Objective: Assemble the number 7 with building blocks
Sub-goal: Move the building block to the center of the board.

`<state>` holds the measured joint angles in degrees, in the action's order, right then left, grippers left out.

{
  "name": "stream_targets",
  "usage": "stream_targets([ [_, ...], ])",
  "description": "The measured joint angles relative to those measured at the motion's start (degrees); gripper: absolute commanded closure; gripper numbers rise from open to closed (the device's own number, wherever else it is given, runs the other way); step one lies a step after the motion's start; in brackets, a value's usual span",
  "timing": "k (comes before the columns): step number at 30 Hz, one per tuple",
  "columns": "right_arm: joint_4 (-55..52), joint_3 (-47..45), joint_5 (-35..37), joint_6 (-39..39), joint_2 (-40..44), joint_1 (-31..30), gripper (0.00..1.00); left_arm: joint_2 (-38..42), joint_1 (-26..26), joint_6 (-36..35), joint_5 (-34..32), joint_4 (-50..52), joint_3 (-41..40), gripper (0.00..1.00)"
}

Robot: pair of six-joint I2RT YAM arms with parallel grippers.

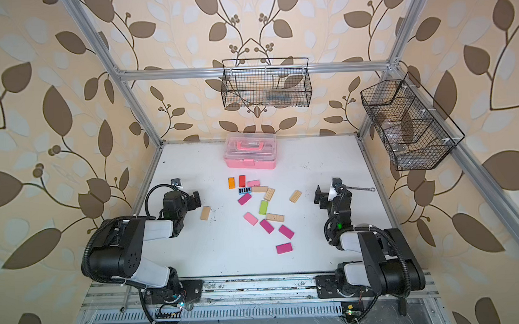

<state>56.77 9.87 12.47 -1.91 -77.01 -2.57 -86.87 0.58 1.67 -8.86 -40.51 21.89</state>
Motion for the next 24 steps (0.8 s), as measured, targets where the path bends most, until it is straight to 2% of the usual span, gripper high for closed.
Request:
stream_targets([
  [15, 0.0, 0.0, -0.1, 0.1, 0.0, -0.2, 0.0, 0.0, 0.0, 0.0, 0.0, 0.0, 0.0, 0.01],
  [24, 0.0, 0.0, -2.7, 0.9, 0.0, -0.3, 0.0, 0.0, 0.0, 0.0, 0.0, 0.0, 0.0, 0.01],
])
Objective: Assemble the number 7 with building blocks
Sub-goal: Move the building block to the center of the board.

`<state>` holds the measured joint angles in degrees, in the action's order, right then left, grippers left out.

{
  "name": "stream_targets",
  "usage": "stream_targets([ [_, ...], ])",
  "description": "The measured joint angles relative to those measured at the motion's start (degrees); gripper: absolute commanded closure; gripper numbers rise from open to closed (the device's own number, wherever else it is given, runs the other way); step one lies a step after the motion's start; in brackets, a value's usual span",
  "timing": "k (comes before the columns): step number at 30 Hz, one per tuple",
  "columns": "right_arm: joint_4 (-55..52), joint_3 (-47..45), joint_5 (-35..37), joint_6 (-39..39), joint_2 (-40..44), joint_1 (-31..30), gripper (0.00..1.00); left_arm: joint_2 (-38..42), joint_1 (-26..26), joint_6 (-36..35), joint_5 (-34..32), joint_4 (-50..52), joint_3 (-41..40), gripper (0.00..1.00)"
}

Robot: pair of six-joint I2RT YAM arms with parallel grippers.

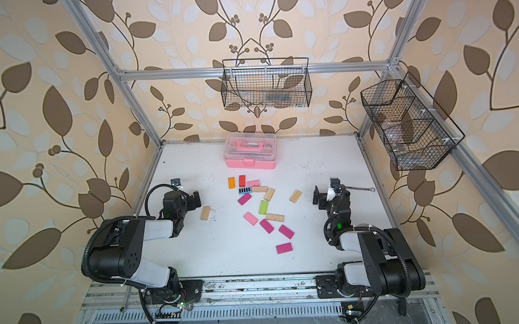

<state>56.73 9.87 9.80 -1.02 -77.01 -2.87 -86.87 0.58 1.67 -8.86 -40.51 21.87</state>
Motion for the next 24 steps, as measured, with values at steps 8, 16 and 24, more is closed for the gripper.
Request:
stream_targets([
  [8, 0.0, 0.0, -0.5, 0.0, 0.0, 0.0, 0.0, 0.0, 0.0, 0.0, 0.0, 0.0, 0.0, 0.01],
  [16, -0.1, 0.0, -1.1, 0.0, 0.0, 0.2, 0.0, 2.9, 0.0, -0.1, 1.2, 5.6, 1.2, 0.01],
  [24, -0.2, 0.0, -1.3, 0.0, 0.0, 0.4, 0.0, 7.1, 0.0, 4.8, -3.8, 23.6, 12.8, 0.01],
])
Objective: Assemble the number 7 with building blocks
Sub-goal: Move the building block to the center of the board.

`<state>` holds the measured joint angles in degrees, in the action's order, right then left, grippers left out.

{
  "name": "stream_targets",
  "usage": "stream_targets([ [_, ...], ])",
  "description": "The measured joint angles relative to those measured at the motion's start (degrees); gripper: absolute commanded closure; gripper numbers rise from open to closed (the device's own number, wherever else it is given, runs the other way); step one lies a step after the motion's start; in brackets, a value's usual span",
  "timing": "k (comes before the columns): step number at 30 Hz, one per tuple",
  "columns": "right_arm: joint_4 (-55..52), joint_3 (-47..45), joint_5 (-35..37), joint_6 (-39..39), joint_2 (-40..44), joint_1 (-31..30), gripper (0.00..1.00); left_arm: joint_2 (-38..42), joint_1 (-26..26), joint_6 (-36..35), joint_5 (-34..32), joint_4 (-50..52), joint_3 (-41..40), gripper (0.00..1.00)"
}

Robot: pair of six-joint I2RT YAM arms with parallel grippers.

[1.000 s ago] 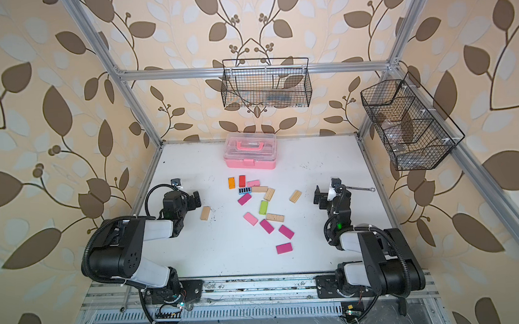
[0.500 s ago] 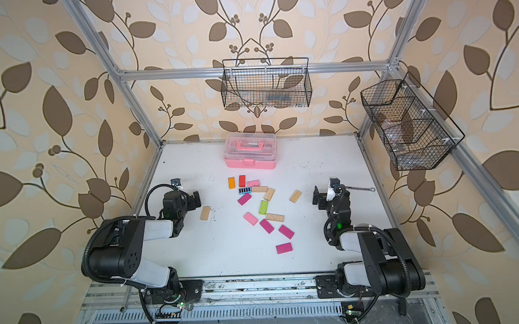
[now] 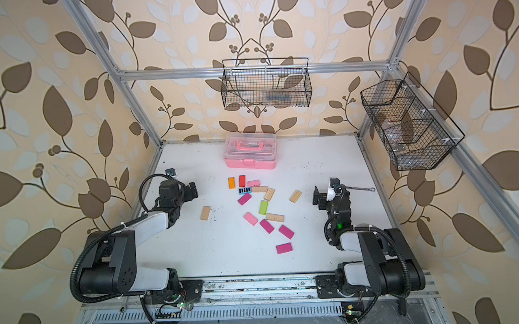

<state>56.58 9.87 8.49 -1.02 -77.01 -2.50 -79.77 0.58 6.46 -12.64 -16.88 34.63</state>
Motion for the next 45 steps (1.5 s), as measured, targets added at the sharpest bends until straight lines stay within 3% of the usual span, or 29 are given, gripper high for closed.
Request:
stream_targets([
  [5, -0.2, 0.0, -0.9, 0.0, 0.0, 0.4, 0.0, 1.7, -1.8, 5.2, -5.6, 12.8, 5.9, 0.01],
  [13, -0.5, 0.0, -2.8, -0.1, 0.0, 1.7, 0.0, 8.4, -11.2, 12.0, -13.2, 27.4, 6.8, 0.01],
  [21, -3.2, 0.8, -1.3, 0.3, 1.5, -0.2, 0.0, 9.0, -21.4, 18.3, -12.8, 33.4, 9.5, 0.01],
  [25, -17.7, 9.2, 4.6, 0.4, 6.7, -4.4, 0.0, 6.8, -23.1, 19.1, -9.9, 34.5, 10.8, 0.01],
  [32, -38.4, 26.7, 13.0, -2.6, 12.4, -21.2, 0.0, 0.7, -23.5, 18.1, -1.4, 34.1, 13.9, 0.01],
  [39, -58.6, 31.8, 18.7, -13.1, 11.2, -42.3, 0.03, -1.2, -23.5, 18.1, 2.9, 34.9, 17.0, 0.01],
  [45, -71.2, 31.8, 19.0, -23.0, 9.1, -48.8, 0.04, -1.7, -23.5, 21.3, 2.5, 39.5, 17.6, 0.01],
])
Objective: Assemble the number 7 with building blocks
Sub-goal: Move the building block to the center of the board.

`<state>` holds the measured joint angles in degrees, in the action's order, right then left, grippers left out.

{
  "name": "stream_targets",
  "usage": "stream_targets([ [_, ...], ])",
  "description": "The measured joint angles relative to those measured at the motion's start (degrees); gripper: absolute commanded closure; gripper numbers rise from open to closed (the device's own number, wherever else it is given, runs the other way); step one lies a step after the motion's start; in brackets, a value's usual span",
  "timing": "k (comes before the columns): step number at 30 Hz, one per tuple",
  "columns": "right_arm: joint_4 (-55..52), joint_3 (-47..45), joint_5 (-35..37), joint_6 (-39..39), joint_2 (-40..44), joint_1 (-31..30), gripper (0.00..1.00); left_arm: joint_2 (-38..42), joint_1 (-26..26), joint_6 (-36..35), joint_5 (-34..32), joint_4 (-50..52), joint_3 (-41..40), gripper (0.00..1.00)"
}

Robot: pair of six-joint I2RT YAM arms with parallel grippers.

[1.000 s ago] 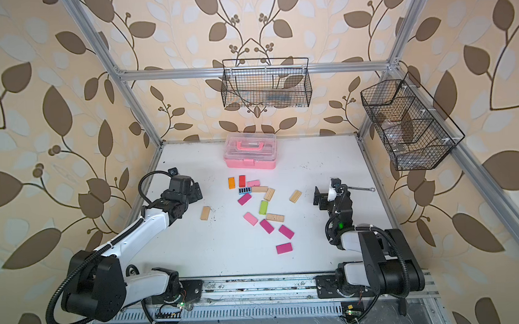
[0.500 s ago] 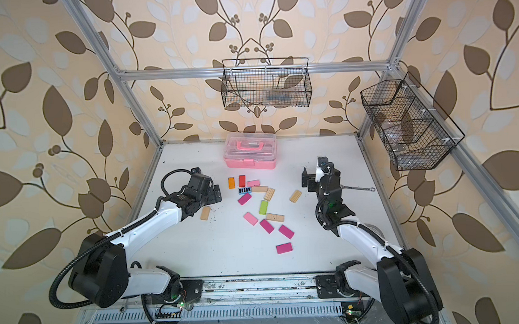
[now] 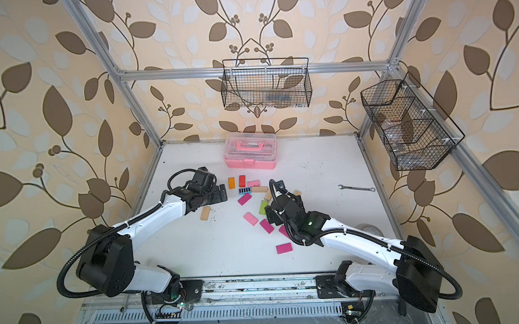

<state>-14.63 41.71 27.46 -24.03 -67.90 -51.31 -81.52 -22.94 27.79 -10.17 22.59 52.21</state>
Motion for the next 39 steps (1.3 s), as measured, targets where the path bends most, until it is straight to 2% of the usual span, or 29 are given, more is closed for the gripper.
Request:
stream_targets([
  [4, -1.7, 0.0, -3.5, -2.0, -1.7, -2.8, 0.05, 0.0, 0.0, 1.6, -2.4, 4.7, -0.3, 0.01],
  [10, -0.4, 0.7, -11.2, -0.5, -7.7, -3.8, 0.06, 0.1, 0.0, 2.7, -5.1, 7.6, -1.6, 0.01],
  [20, 1.4, 5.9, -22.5, 3.6, -12.7, 1.0, 0.09, -1.2, 4.4, 3.2, -4.0, 6.6, -3.8, 0.02],
  [28, 3.4, 7.5, -28.1, 6.1, -12.9, 4.0, 0.1, -7.1, 5.4, 3.5, -1.6, 4.9, -3.8, 0.19],
  [36, 3.7, 7.5, -30.0, 7.3, -12.9, 6.5, 0.1, -8.2, 5.4, 3.5, -0.2, 4.5, -3.9, 0.21],
  [39, 3.7, 7.5, -30.5, 7.6, -12.9, 7.0, 0.1, -8.4, 5.4, 3.4, 3.3, 3.7, -3.9, 0.21],
])
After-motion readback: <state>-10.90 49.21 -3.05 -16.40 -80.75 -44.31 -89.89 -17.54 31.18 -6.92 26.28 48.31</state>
